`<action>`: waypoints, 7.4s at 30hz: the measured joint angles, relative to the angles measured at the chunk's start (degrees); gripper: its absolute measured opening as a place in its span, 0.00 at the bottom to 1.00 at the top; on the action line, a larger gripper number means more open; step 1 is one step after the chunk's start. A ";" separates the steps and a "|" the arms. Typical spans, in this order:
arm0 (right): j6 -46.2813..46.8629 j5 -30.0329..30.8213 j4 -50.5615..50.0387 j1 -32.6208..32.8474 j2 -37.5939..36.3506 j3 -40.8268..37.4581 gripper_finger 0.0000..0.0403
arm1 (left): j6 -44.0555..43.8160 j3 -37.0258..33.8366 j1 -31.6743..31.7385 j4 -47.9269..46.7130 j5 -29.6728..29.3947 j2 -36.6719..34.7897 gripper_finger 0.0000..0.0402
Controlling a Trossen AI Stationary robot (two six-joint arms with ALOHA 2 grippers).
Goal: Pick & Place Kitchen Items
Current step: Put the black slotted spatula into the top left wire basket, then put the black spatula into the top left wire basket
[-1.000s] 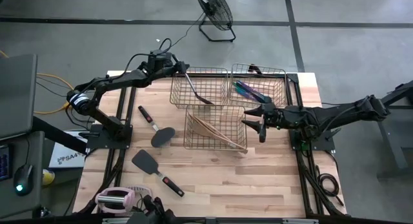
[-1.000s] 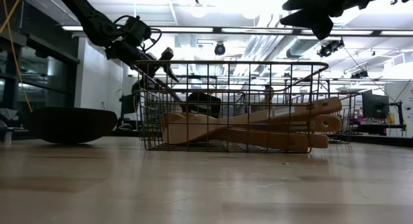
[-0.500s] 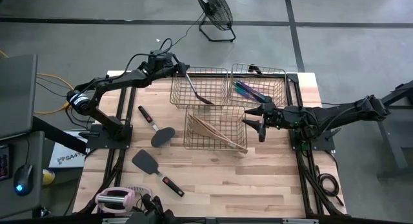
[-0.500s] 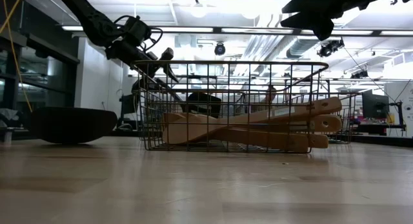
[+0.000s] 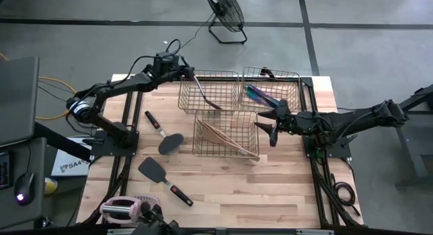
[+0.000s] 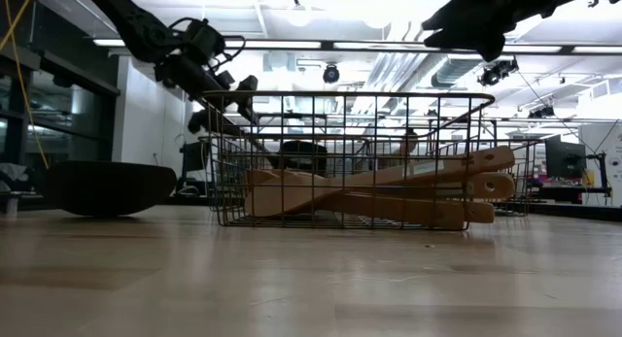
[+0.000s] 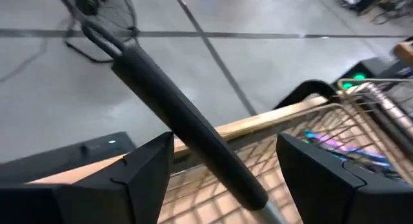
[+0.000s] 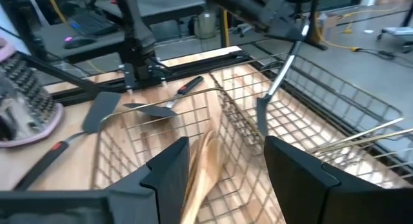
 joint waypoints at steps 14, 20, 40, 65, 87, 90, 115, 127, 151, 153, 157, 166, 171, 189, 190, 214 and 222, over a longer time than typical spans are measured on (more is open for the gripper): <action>-0.64 1.37 -0.20 -3.41 0.00 0.00 0.48 | 11.27 0.05 -2.43 -13.93 3.57 -6.85 0.67; -0.70 -2.26 -4.75 -3.37 -0.02 0.00 0.48 | 19.26 0.05 -7.55 -29.16 11.66 -10.95 0.67; -1.55 -7.80 -11.16 -3.37 -0.02 0.00 0.48 | 49.22 0.04 -23.39 -62.11 2.11 -19.79 0.67; 5.52 -10.38 -18.28 -3.37 -0.02 0.00 0.48 | 72.94 -11.97 -24.06 -62.32 -2.97 -7.66 0.67; 5.98 -10.40 -18.30 -3.37 -0.02 0.00 0.48 | 84.61 -17.11 -24.06 -53.67 -4.58 -7.79 0.52; 6.18 -10.40 -18.30 -3.37 -0.02 0.00 0.48 | 84.05 -17.16 -24.09 -53.71 -4.58 -7.77 0.43; 6.18 -10.63 -18.28 -3.37 -0.02 0.00 0.48 | 71.19 -8.80 -24.02 -65.39 -4.44 -7.57 0.17; 6.16 -10.66 -18.28 -3.37 -0.02 0.00 0.48 | 61.68 2.80 -24.90 -78.26 -10.61 -7.90 0.17; 5.96 -10.16 -15.82 -3.37 -0.02 0.00 0.48 | 80.77 19.47 -33.68 -41.75 -46.23 -3.29 0.17; 5.96 -10.17 -15.75 -3.37 -0.02 0.00 0.48 | 86.40 19.50 -33.70 -35.00 -44.03 -1.07 0.17; 5.96 -10.16 -15.16 -3.37 -0.02 0.00 0.48 | 93.39 19.49 -32.57 -26.45 -41.20 4.00 0.17; 6.16 -10.16 -14.97 -3.37 -0.02 0.00 0.48 | 94.40 19.45 -27.21 -18.65 -46.34 11.31 0.17; 6.18 -10.17 -14.87 -3.37 -0.02 0.00 0.48 | 94.72 19.45 -26.39 -17.02 -45.29 13.78 0.17; 6.13 -9.72 -14.89 -3.37 0.00 0.00 0.48 | 94.25 19.43 -26.16 -18.20 -41.73 15.31 0.17; 6.14 -9.72 -14.89 -3.37 -0.02 0.00 0.48 | 94.24 19.43 -26.16 -18.26 -41.28 15.31 0.17; 6.62 -10.40 -14.89 -3.37 0.00 0.00 0.48 | 94.13 19.45 -26.16 -21.13 -39.78 15.27 0.29; 6.23 -10.40 -14.89 -3.37 0.00 0.00 0.48 | 94.05 19.45 -26.21 -21.18 -40.09 15.22 0.29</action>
